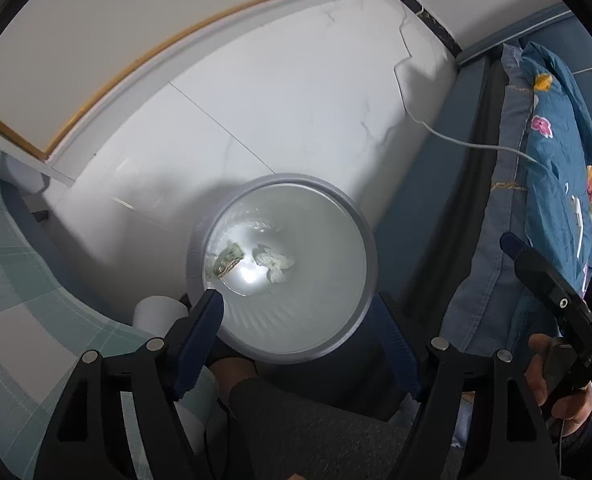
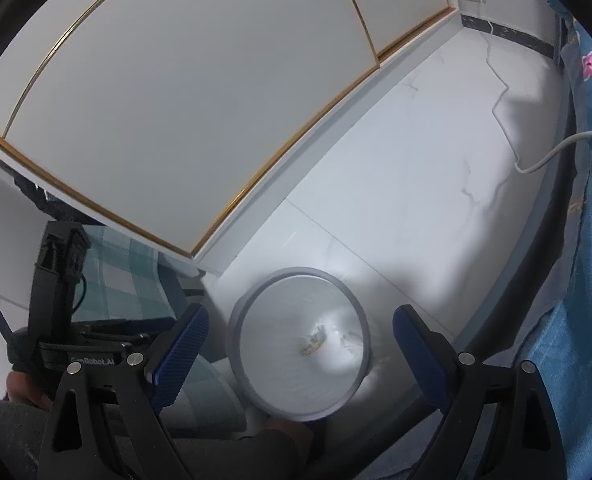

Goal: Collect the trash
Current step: 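Open the left tool to drop the striped wrapper into the bin, then move both open tools back over the table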

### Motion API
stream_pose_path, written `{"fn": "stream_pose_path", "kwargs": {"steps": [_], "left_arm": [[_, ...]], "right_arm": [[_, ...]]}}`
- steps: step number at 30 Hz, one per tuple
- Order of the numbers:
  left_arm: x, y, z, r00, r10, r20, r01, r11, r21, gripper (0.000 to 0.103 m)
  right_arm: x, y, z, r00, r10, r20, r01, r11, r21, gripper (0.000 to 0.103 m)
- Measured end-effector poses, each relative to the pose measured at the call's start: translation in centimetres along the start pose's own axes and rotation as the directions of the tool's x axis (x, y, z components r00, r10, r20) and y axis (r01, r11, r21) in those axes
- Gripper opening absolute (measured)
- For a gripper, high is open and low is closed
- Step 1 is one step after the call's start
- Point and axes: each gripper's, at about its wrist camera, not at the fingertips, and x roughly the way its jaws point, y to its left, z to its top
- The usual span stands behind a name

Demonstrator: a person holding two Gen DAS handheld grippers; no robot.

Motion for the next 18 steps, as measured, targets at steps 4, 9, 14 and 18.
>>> {"fn": "stream_pose_path", "kwargs": {"steps": [4,9,14,18], "left_arm": [[-2.2,-0.2,-0.6,0.996,0.026,0.080,-0.027,1.000,0.003,0.074],[-6.7,-0.2,-2.2,0.960,0.129,0.247,-0.127,0.992,-0.022,0.074],[-10.8,0.9,-3.7,0.911,0.224,0.347,-0.208,0.975,-0.083,0.074],[-14.6,2.3,-5.4,0.863,0.265,0.430,-0.224,0.964,-0.146,0.074]], "right_arm": [[-0.6,0.6,0.1,1.000,0.002,0.009,-0.002,1.000,-0.016,0.094],[-1.7,2.2,0.4,0.999,0.025,0.028,-0.024,0.999,-0.042,0.094],[-3.6,5.9,0.9,0.996,0.054,0.067,-0.042,0.985,-0.170,0.094],[-5.6,9.1,1.3,0.991,0.089,0.096,-0.065,0.971,-0.230,0.094]]}}
